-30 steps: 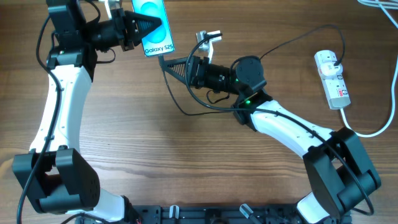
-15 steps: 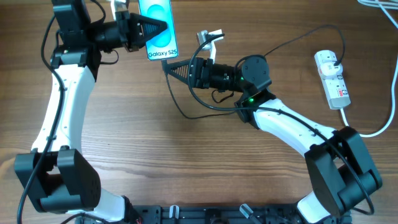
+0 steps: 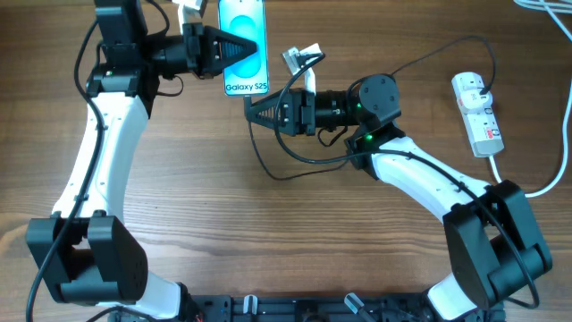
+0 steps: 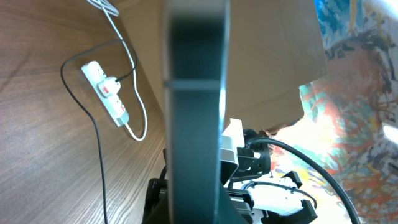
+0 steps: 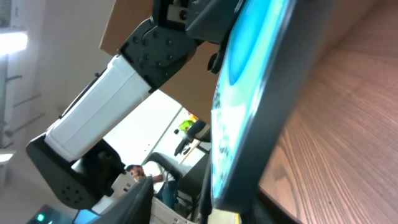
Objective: Plug charger to phone and switch on socket
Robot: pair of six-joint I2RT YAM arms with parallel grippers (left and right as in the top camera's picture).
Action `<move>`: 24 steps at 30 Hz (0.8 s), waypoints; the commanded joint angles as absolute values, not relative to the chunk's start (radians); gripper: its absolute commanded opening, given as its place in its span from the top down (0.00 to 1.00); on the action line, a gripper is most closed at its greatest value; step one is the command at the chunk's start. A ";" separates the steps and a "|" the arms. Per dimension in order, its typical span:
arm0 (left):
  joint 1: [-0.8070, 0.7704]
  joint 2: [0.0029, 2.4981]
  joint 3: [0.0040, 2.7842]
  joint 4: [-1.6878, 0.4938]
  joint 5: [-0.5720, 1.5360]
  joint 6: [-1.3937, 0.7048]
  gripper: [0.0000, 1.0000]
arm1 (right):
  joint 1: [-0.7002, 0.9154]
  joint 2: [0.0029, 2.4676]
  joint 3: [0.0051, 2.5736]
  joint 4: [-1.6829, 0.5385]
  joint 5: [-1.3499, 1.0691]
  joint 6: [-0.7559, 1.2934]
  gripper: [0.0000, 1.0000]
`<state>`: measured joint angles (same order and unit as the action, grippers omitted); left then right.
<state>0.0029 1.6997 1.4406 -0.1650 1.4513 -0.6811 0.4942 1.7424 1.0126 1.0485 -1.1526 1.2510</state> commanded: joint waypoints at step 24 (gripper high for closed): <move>-0.011 1.674 1.440 -0.350 1.448 -0.527 0.96 | 0.453 1.731 1.036 0.999 -1.040 1.327 0.96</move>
<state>0.0048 1.6985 1.4437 -0.3374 1.3998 -0.5858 0.4915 1.7428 1.0103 0.9737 -1.1431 1.3193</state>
